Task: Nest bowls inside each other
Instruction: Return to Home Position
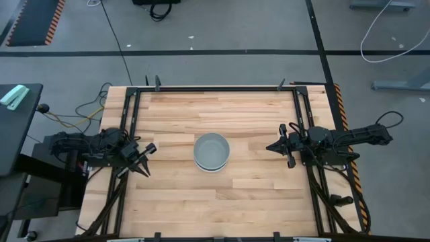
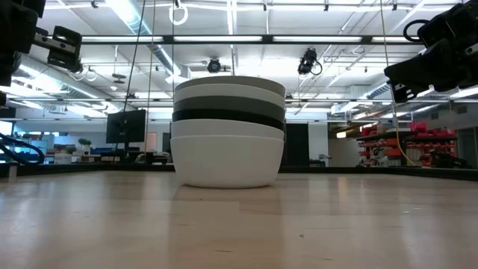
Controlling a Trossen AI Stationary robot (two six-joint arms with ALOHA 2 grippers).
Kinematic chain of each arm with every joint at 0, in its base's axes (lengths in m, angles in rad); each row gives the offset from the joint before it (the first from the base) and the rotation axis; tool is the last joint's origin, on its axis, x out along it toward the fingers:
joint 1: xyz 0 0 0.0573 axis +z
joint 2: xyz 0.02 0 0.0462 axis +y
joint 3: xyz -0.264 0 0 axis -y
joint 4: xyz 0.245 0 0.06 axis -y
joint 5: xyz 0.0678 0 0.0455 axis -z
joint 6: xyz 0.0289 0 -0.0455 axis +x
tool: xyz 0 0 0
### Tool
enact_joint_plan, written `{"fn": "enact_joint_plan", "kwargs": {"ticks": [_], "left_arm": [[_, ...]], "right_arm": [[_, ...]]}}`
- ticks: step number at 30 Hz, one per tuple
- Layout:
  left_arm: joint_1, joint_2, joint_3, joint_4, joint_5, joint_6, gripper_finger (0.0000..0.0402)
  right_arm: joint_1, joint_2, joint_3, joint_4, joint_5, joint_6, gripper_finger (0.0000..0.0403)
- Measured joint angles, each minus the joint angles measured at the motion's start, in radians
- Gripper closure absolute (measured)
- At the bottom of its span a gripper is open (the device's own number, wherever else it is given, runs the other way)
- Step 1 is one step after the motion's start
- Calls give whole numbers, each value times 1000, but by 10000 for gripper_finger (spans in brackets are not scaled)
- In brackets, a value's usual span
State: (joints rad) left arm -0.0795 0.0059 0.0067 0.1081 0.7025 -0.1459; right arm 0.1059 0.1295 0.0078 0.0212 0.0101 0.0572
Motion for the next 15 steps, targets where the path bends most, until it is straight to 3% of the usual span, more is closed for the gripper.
{"fn": "enact_joint_plan", "kwargs": {"ticks": [15], "left_arm": [[0, 0, 0, 0, 0, 0, 367]], "right_arm": [[0, 0, 0, 0, 0, 0, 391]]}}
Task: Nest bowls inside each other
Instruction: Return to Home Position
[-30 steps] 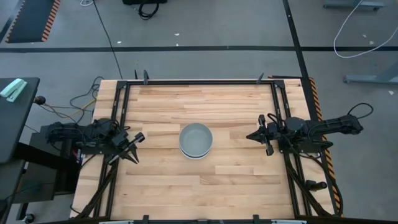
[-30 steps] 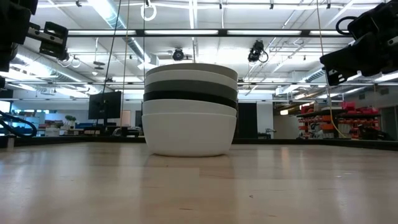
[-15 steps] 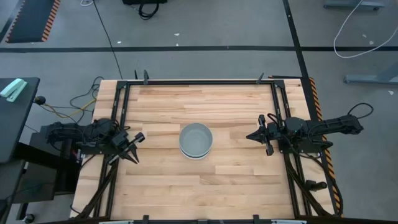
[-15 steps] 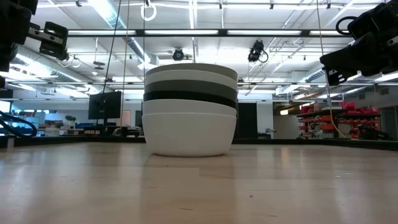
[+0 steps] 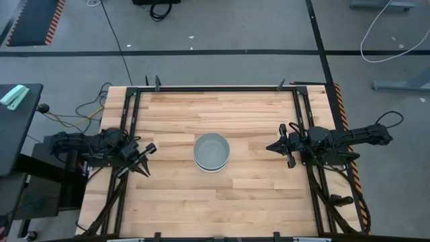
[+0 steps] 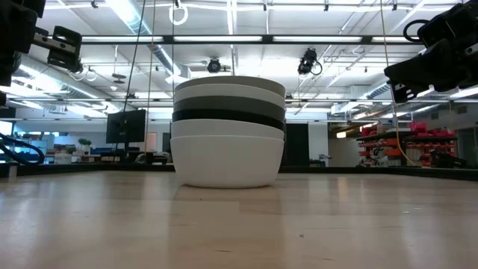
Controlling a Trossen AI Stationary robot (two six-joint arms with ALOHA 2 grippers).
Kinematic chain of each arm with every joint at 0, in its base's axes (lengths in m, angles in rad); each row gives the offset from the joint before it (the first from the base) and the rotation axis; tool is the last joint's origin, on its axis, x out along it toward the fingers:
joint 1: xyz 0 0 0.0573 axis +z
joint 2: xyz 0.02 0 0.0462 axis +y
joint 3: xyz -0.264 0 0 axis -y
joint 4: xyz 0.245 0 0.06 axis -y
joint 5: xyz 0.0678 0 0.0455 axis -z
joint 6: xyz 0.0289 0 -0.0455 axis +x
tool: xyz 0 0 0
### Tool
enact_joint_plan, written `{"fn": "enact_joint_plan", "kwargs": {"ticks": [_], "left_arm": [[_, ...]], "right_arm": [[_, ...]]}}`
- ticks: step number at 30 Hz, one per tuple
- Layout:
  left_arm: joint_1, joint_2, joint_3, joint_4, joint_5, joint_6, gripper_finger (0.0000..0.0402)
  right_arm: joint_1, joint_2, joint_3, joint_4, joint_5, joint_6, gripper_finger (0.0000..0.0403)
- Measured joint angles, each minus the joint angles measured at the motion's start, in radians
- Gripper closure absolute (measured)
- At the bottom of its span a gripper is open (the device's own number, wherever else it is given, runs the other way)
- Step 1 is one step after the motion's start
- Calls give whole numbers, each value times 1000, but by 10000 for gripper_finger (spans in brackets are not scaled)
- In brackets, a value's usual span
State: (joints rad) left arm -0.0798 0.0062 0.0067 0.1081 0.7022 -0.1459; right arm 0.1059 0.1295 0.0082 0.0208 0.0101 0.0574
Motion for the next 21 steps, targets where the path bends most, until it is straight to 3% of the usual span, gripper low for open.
{"fn": "enact_joint_plan", "kwargs": {"ticks": [21], "left_arm": [[0, 0, 0, 0, 0, 0, 368]], "right_arm": [[0, 0, 0, 0, 0, 0, 391]]}}
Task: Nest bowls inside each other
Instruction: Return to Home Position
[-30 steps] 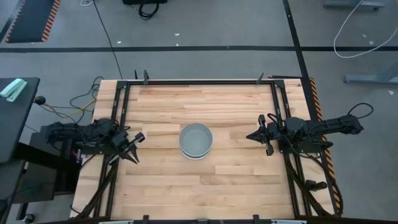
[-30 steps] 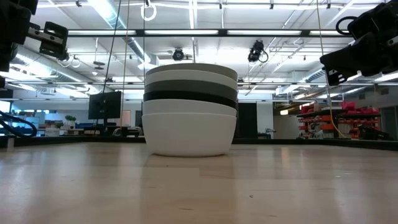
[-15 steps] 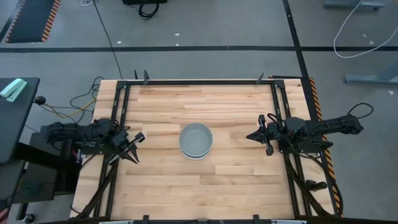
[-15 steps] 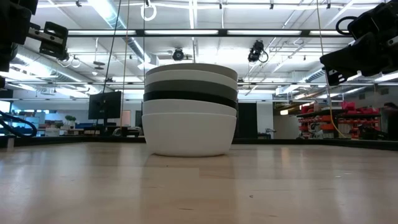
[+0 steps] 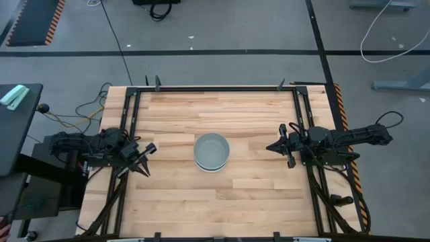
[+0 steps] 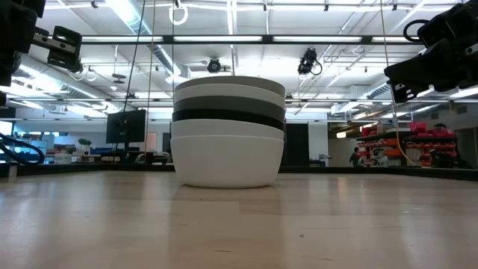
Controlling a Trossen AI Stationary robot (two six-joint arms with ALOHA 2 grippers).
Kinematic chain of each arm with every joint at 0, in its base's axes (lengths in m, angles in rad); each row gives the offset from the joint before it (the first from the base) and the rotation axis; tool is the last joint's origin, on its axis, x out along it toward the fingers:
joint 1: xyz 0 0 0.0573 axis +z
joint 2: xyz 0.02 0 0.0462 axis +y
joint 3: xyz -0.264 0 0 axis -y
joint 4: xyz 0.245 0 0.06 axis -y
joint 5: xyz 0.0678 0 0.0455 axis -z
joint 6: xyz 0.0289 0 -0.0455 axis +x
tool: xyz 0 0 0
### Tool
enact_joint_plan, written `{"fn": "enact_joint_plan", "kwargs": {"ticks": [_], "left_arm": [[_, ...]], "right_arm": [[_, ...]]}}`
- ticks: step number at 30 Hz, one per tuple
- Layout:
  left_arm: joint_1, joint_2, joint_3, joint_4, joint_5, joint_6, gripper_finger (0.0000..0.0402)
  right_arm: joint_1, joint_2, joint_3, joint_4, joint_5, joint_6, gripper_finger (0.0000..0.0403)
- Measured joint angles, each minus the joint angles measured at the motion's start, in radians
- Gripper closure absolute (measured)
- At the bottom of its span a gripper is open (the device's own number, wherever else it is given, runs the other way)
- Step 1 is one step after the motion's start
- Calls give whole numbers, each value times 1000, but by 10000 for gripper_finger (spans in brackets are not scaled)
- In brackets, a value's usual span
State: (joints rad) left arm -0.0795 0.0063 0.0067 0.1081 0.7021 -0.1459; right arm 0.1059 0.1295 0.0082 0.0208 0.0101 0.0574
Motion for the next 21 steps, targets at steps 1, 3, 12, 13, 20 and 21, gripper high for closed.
{"fn": "enact_joint_plan", "kwargs": {"ticks": [1, 3, 12, 13, 20, 21], "left_arm": [[0, 0, 0, 0, 0, 0, 366], [0, 0, 0, 0, 0, 0, 363], [0, 0, 0, 0, 0, 0, 369], [0, 0, 0, 0, 0, 0, 370], [0, 0, 0, 0, 0, 0, 371], [0, 0, 0, 0, 0, 0, 370]], "right_arm": [[0, 0, 0, 0, 0, 0, 391], [0, 0, 0, 0, 0, 0, 391], [0, 0, 0, 0, 0, 0, 391], [0, 0, 0, 0, 0, 0, 391], [0, 0, 0, 0, 0, 0, 391], [0, 0, 0, 0, 0, 0, 391]]}}
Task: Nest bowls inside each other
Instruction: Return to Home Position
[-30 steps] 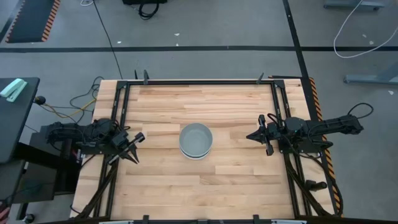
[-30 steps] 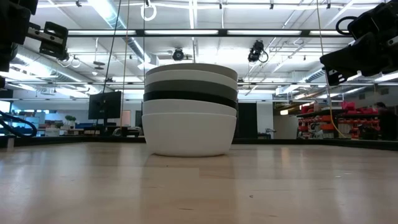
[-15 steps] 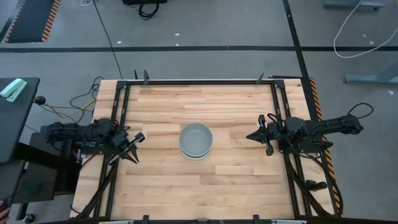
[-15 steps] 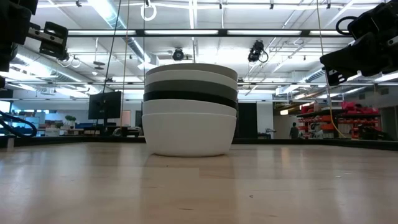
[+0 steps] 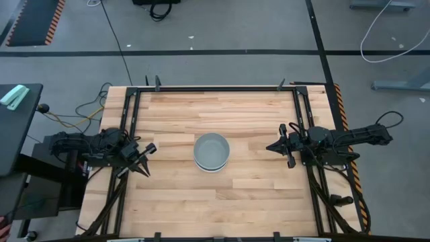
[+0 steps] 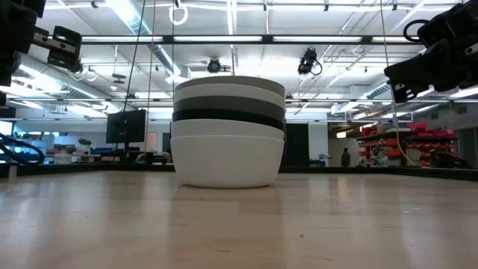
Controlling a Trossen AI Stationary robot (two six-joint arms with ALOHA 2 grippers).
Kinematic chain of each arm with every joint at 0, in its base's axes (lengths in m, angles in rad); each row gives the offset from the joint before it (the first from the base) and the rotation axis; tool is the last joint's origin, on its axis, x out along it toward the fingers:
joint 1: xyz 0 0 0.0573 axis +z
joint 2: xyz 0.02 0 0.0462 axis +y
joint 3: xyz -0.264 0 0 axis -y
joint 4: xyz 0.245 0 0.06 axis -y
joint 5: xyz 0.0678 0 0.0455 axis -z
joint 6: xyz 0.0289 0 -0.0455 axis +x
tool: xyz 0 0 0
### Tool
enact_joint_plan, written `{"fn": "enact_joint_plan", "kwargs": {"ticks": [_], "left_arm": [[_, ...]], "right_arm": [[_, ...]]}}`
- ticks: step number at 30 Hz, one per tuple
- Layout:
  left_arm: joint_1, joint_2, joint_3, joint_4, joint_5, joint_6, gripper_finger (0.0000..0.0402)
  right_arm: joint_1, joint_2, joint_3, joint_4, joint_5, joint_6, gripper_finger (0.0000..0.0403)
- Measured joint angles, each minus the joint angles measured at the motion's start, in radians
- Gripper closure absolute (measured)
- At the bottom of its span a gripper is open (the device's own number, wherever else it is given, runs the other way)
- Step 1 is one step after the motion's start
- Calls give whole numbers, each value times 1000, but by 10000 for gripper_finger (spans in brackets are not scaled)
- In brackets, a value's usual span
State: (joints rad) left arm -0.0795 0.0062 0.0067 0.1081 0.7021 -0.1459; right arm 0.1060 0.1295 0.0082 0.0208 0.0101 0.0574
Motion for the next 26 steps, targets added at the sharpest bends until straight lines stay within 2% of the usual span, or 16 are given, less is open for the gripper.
{"fn": "enact_joint_plan", "kwargs": {"ticks": [8, 19, 26], "left_arm": [[0, 0, 0, 0, 0, 0, 361], [0, 0, 0, 0, 0, 0, 374], [0, 0, 0, 0, 0, 0, 364]], "right_arm": [[0, 0, 0, 0, 0, 0, 391], [0, 0, 0, 0, 0, 0, 391], [0, 0, 0, 0, 0, 0, 391]]}}
